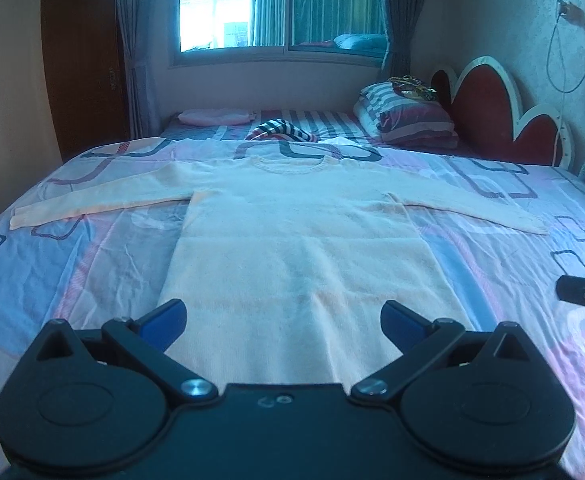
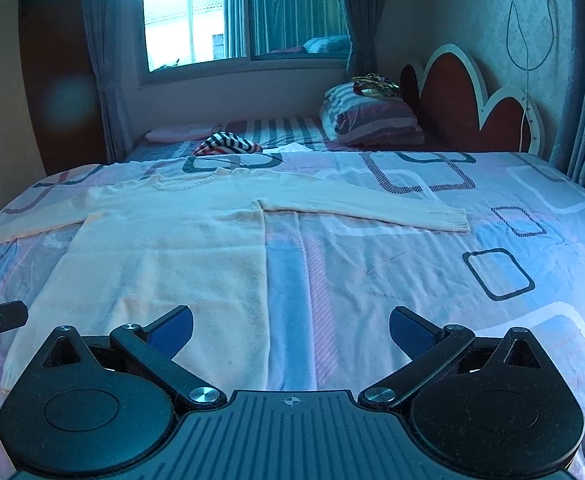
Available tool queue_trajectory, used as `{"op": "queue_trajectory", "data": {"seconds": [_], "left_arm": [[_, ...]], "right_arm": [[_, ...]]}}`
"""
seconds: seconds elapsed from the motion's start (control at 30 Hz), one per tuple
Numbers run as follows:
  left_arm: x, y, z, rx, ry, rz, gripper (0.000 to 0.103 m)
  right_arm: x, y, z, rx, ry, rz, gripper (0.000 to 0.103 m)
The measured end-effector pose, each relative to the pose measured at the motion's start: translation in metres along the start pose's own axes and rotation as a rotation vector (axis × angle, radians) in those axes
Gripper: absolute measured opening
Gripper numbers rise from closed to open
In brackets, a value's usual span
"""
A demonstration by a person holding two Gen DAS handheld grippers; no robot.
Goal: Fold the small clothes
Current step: 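Grasp the cream sweater's sleeve cuff with the right gripper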
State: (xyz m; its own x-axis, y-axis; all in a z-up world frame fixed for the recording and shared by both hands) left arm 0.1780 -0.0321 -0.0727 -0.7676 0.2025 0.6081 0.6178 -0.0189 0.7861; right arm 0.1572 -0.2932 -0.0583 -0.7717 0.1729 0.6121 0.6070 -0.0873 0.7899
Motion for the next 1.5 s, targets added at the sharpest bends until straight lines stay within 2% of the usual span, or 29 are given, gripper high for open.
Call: {"op": "queue_trajectory", "data": {"seconds": [0.27, 0.4, 0.5, 0.6, 0.73, 0.87, 0.9, 0.93, 0.97, 1.1, 1.17, 1.23, 1.37, 1.4, 1.43, 1.5], "left_arm": [[-0.061, 0.028, 0.015, 0.01, 0.022, 0.001, 0.103], [-0.093, 0.042, 0.018, 0.004, 0.025, 0.008, 0.103], [-0.12, 0.05, 0.021, 0.005, 0.036, 0.035, 0.103], [-0.146, 0.053, 0.025, 0.029, 0.022, 0.081, 0.103], [-0.174, 0.052, 0.036, 0.057, 0.075, 0.123, 0.102], [-0.191, 0.048, 0.04, 0.013, 0.103, 0.161, 0.1], [-0.193, 0.048, 0.04, 0.009, 0.104, 0.162, 0.1], [-0.196, 0.048, 0.042, 0.003, 0.115, 0.164, 0.1], [-0.199, 0.048, 0.043, -0.001, 0.124, 0.17, 0.1], [-0.211, 0.048, 0.046, 0.014, 0.124, 0.193, 0.1], [-0.217, 0.05, 0.046, 0.014, 0.124, 0.2, 0.1], [-0.221, 0.053, 0.045, 0.009, 0.12, 0.199, 0.1], [-0.224, 0.061, 0.048, 0.017, 0.12, 0.184, 0.1], [-0.223, 0.065, 0.051, 0.028, 0.122, 0.173, 0.1], [-0.222, 0.068, 0.055, 0.041, 0.124, 0.163, 0.1], [-0.221, 0.076, 0.063, 0.053, 0.123, 0.145, 0.1]], "right_arm": [[-0.073, 0.028, -0.028, -0.063, -0.039, 0.029, 0.103], [-0.117, 0.047, -0.058, -0.119, -0.105, 0.025, 0.103], [-0.154, 0.063, -0.095, -0.219, -0.156, 0.023, 0.103], [-0.192, 0.076, -0.138, -0.369, -0.17, 0.016, 0.103], [-0.24, 0.084, -0.185, -0.509, -0.195, 0.019, 0.103], [-0.271, 0.083, -0.213, -0.564, -0.219, 0.002, 0.102], [-0.279, 0.08, -0.217, -0.583, -0.217, 0.012, 0.083], [-0.286, 0.076, -0.22, -0.601, -0.221, 0.033, 0.055], [-0.292, 0.072, -0.225, -0.621, -0.224, 0.052, 0.052], [-0.303, 0.059, -0.234, -0.693, -0.214, 0.076, 0.052], [-0.314, 0.051, -0.237, -0.749, -0.185, 0.119, 0.052], [-0.319, 0.052, -0.243, -0.794, -0.173, 0.1, 0.052], [-0.328, 0.06, -0.243, -0.785, -0.196, 0.078, 0.049], [-0.331, 0.062, -0.244, -0.777, -0.211, 0.081, 0.04], [-0.335, 0.061, -0.245, -0.769, -0.219, 0.098, 0.009], [-0.338, 0.068, -0.248, -0.736, -0.241, 0.086, 0.005]]}}
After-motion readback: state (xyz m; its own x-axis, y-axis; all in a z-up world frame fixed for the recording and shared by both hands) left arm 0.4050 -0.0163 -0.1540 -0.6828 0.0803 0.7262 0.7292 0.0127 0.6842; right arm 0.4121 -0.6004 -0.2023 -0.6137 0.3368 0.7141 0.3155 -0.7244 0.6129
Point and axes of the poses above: each gripper's, at about its wrist camera, not at the fingertips, and x roughly against the way its jaws point, z to its left, y to its top, the point moved 10 cm from there along -x, roughly the way its jaws point, and after that the axes turned 11 degrees about -y, right-handed, at the moved point
